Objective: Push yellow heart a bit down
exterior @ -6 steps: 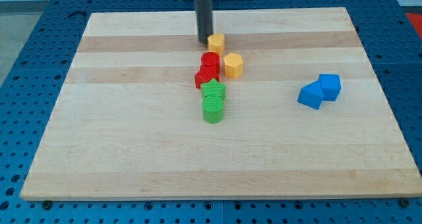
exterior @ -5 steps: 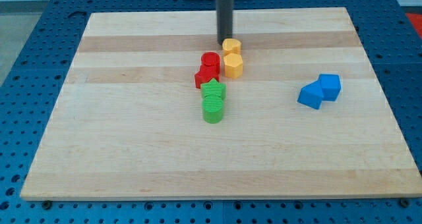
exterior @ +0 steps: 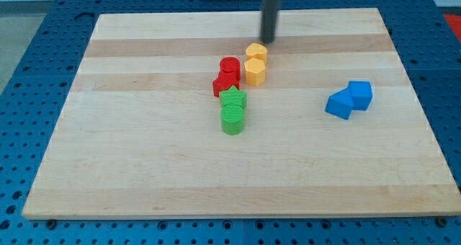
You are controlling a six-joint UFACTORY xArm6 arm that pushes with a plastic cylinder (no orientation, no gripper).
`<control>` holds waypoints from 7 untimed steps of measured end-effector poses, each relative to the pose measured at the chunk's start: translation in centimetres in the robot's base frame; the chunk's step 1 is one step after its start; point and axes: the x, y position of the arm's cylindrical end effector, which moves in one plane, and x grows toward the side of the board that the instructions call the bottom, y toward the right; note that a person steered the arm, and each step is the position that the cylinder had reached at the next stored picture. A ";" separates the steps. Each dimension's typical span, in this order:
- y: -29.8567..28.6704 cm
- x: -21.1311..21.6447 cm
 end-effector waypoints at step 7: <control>0.8 0.9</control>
